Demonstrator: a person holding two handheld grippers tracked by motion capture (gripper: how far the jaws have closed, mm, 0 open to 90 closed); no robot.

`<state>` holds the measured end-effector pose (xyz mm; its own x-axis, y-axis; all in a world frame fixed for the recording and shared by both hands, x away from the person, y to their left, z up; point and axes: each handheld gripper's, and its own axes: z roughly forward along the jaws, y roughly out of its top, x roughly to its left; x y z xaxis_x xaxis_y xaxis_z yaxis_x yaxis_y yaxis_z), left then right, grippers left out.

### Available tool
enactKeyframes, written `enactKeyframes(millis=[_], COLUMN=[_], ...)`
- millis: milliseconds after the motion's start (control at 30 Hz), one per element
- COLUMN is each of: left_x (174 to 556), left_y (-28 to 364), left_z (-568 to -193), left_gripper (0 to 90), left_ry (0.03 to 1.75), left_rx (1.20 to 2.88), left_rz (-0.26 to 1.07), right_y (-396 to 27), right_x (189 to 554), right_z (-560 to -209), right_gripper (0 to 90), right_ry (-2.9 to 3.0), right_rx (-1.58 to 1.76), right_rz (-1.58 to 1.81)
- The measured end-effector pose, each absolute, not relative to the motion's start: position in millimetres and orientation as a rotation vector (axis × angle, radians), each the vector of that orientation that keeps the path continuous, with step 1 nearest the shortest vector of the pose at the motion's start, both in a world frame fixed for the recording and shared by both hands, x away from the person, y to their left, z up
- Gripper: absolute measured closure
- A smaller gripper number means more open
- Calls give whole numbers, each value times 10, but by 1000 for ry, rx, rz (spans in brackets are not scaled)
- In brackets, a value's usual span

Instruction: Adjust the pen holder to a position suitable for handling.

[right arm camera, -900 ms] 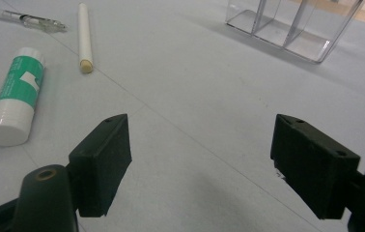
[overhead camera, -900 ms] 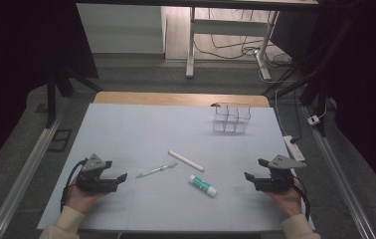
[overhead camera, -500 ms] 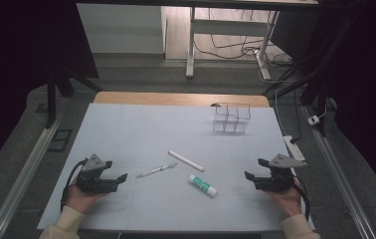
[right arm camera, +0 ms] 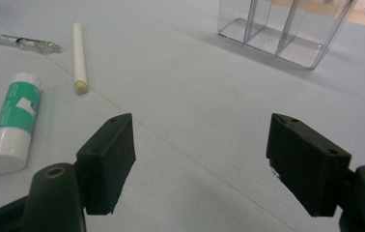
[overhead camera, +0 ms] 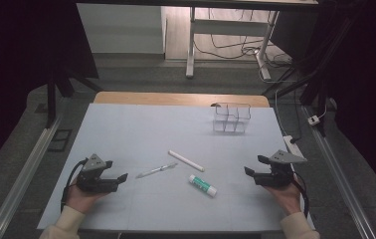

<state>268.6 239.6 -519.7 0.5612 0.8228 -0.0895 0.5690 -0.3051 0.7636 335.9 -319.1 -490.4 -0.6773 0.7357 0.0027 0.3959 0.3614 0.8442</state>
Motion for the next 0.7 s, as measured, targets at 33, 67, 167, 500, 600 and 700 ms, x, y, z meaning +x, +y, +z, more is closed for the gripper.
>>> enactKeyframes(millis=[33, 67, 167, 500, 600, 700], left_x=[2687, 2686, 2688, 2691, 2694, 2697], left_y=[2397, 2396, 2393, 2394, 2398, 2397], left_z=[-5196, -5196, -5198, -5198, -5199, -5201], left_gripper=[216, 215, 215, 215, 216, 215], left_ry=[1116, 1115, 1113, 1113, 1114, 1116], left_rx=[2009, 2009, 2012, 2012, 2012, 2012], left_rz=[409, 408, 408, 409, 409, 410], right_y=[-3187, -3181, -3160, -3085, -3085, -3091], right_x=[3370, 3383, 3425, 3595, 3618, 3645], right_z=[-4898, -4894, -4882, -4846, -4837, -4834], right_gripper=[252, 255, 262, 279, 283, 287], right_ry=[2252, 2250, 2250, 2243, 2241, 2238], right_rx=[993, 994, 1007, 1041, 1051, 1065], right_rz=[1237, 1240, 1232, 1211, 1209, 1203])
